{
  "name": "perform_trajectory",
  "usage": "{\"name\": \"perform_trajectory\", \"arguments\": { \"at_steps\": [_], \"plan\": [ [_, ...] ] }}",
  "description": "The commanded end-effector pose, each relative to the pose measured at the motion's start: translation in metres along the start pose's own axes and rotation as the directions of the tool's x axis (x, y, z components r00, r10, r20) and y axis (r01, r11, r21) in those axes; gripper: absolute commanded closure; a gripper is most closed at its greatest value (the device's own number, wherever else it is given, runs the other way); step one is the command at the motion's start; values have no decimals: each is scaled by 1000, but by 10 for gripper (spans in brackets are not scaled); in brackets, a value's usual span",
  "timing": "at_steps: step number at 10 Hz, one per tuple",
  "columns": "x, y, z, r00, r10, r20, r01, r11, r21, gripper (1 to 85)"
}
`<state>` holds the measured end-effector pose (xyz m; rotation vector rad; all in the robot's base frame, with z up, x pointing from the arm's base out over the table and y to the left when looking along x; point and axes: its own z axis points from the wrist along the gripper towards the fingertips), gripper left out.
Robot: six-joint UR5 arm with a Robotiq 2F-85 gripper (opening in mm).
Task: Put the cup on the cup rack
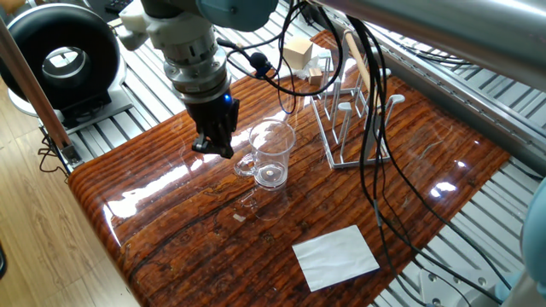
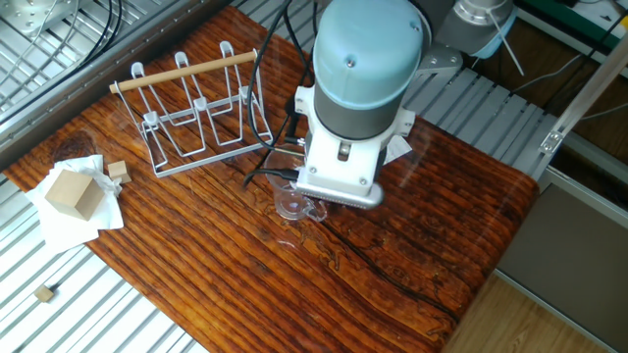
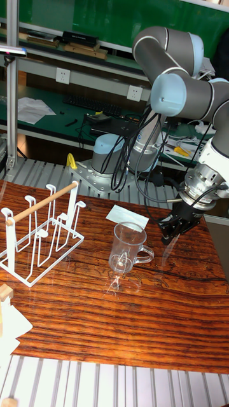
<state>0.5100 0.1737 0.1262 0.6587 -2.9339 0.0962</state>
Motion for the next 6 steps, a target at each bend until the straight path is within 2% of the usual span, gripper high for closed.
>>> {"name": "perform_trajectory", "arguments": {
  "at_steps": [1, 2, 4, 6],
  "plan": [
    [-10, 7, -5, 1000, -12, 14, 12, 1000, -15, 843],
    [-12, 6, -7, 1000, -22, 11, 22, 1000, -9, 843],
    [-11, -7, -8, 997, -72, -13, 72, 996, 51, 843],
    [-9, -13, -11, 993, -107, -38, 110, 991, 81, 843]
  ]
}}
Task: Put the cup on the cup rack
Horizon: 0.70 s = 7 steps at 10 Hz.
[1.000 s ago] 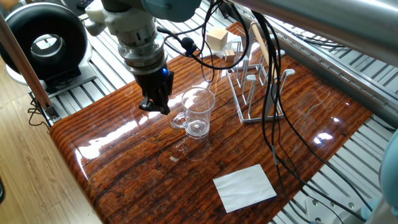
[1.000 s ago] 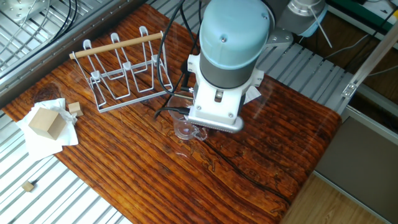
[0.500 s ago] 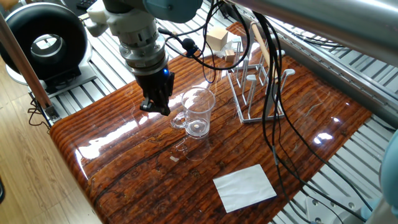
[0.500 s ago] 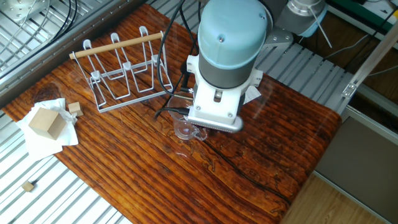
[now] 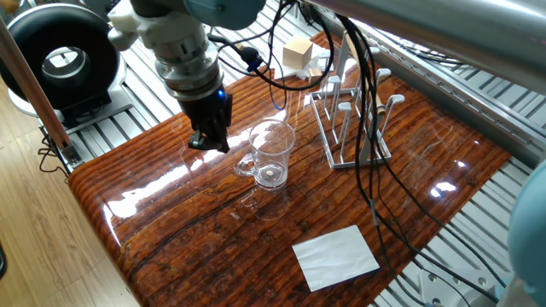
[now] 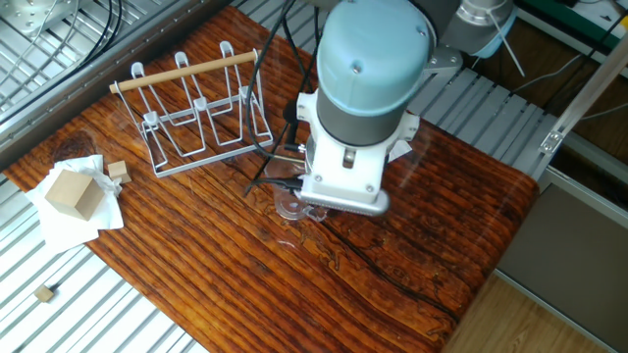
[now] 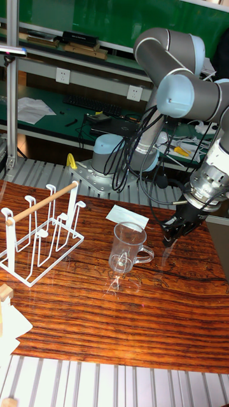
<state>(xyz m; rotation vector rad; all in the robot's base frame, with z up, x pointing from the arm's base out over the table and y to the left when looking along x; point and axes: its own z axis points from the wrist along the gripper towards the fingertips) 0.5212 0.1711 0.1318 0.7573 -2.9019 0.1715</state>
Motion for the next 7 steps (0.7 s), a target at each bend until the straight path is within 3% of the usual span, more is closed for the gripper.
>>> {"name": "perform_trajectory", "arguments": {
  "at_steps": [1, 3, 7],
  "plan": [
    [-1, -5, -4, 999, -48, -24, 49, 998, 31, 843],
    [0, -5, -5, 995, -94, -42, 96, 995, 42, 843],
    [6, -20, -5, 961, -242, -134, 259, 958, 126, 843]
  ]
}}
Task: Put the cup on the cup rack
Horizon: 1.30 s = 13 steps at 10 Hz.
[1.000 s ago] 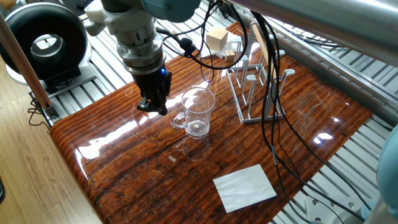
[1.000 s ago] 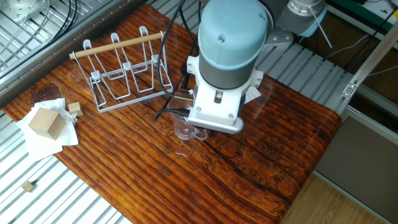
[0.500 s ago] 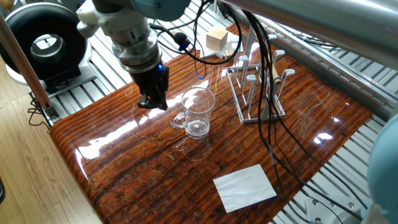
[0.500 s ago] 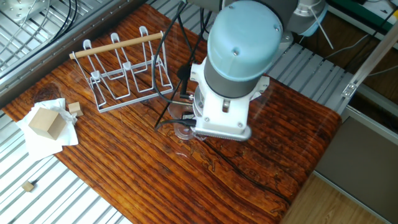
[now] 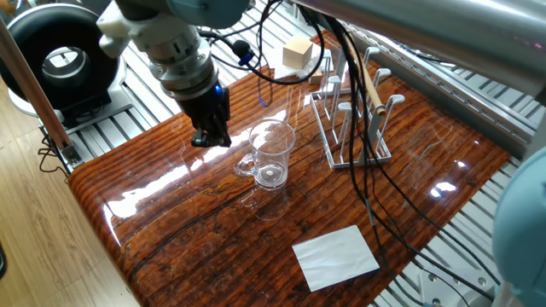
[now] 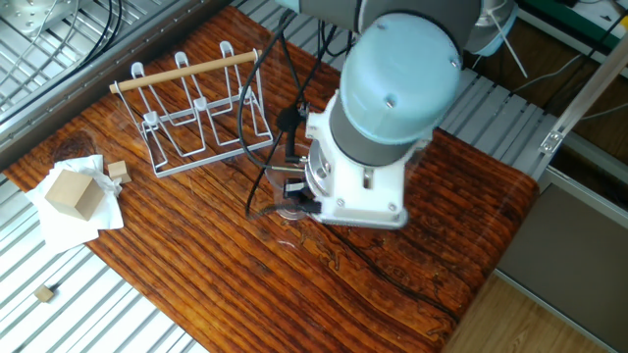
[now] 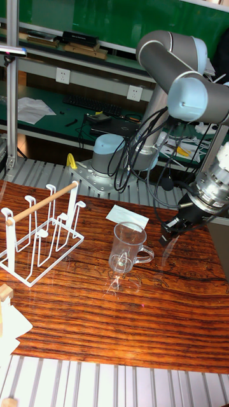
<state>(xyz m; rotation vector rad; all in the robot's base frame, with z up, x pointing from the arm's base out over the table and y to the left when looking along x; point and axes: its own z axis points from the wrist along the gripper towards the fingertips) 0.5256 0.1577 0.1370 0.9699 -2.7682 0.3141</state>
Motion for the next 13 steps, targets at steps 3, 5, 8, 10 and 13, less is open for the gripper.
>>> {"name": "perform_trajectory", "arguments": {
  "at_steps": [3, 5, 8, 10, 13],
  "plan": [
    [-3, 6, -2, 994, -96, -50, 99, 993, 56, 843],
    [-1, 1, -9, 991, -111, -78, 118, 989, 87, 843],
    [-1, -5, -10, 987, -129, -92, 141, 982, 126, 843],
    [-2, -6, -10, 987, -133, -89, 144, 981, 132, 843],
    [-4, -7, -10, 986, -144, -85, 155, 979, 135, 843]
  ]
}}
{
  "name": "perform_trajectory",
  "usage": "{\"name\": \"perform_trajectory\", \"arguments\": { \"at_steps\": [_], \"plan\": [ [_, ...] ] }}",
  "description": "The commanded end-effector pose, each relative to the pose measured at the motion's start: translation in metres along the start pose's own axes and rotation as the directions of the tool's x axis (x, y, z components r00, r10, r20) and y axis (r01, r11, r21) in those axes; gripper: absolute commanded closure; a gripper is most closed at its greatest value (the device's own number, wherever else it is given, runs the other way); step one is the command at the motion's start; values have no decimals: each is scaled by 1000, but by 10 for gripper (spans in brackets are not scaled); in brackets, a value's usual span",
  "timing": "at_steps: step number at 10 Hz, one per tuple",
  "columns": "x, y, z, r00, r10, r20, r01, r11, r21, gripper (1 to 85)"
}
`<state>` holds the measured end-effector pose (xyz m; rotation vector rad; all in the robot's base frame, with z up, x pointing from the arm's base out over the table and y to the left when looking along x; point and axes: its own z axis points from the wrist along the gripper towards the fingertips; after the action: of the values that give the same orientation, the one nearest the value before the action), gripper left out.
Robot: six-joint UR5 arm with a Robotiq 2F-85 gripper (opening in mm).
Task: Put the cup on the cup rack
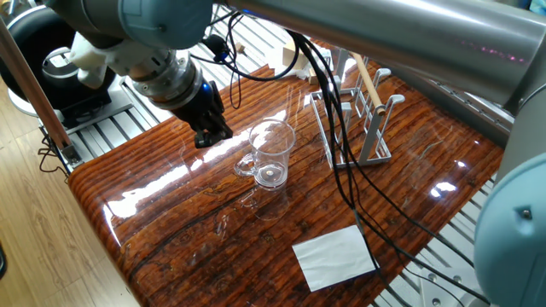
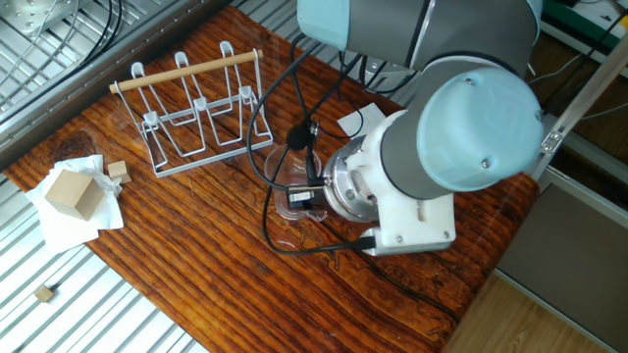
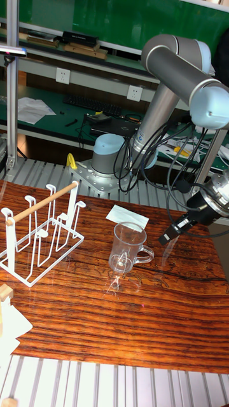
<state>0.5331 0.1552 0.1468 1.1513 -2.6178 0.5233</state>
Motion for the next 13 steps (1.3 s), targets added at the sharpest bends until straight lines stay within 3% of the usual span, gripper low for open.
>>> {"name": "perform_trajectory", "arguments": {
  "at_steps": [1, 2, 4, 7, 11, 13],
  "plan": [
    [-4, 1, -1, 1000, -18, 8, 18, 1000, 0, 843],
    [-4, -2, 0, 999, -36, 6, 36, 999, 13, 843],
    [1, -19, -1, 996, -88, -21, 89, 993, 76, 843],
    [6, -33, -3, 983, -164, -84, 175, 974, 146, 843],
    [7, -35, -4, 977, -196, -88, 208, 966, 157, 843],
    [5, -30, -3, 975, -211, -74, 220, 965, 144, 843]
  ]
}}
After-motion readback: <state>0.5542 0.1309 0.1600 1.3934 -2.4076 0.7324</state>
